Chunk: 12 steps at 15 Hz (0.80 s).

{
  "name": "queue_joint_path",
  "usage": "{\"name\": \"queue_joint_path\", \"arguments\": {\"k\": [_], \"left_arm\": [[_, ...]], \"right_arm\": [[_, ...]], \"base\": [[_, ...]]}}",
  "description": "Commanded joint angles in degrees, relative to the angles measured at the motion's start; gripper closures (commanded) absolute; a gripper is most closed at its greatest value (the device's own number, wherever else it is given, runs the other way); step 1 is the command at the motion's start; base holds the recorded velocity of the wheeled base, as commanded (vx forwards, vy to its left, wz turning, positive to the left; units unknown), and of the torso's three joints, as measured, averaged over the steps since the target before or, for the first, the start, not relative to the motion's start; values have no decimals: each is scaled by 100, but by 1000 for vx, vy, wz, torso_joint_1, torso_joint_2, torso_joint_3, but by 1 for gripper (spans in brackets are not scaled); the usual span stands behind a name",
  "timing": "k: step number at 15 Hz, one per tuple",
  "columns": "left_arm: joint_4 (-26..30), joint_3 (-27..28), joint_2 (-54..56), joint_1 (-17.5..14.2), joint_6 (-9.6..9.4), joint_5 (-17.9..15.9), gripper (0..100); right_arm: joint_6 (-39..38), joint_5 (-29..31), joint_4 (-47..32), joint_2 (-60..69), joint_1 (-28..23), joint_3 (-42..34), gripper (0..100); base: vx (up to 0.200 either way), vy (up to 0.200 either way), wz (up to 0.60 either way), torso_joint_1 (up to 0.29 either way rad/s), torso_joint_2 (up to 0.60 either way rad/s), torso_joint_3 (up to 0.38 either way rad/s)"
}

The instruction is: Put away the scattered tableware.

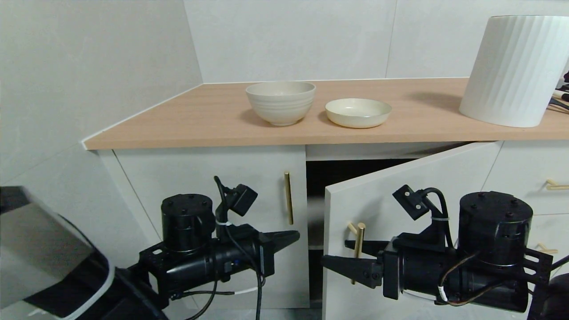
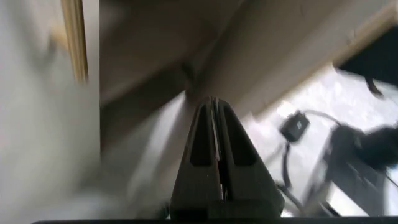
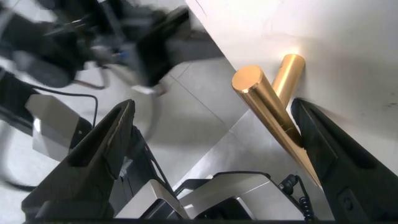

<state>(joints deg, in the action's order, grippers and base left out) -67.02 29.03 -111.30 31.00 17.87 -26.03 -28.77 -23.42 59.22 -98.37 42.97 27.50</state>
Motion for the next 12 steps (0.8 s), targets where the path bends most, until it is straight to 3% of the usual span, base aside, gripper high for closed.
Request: {"name": "queue_joint_path", "arguments": {"k": [1, 6, 12], "left_arm": [[-373, 490, -806, 38, 6, 1, 100], [-663, 1140, -1122, 600, -29, 27, 100], [-1058, 1237, -1201, 820, -64, 168, 100]], "right_arm": [[3, 4, 28, 72, 1, 1, 0], [3, -5, 28, 169, 1, -17, 0], [346, 4, 19, 63, -17, -210, 0]], "base": [[0, 0, 0, 0, 0, 0], [0, 0, 0, 0, 0, 0], [0, 0, 0, 0, 0, 0]]}}
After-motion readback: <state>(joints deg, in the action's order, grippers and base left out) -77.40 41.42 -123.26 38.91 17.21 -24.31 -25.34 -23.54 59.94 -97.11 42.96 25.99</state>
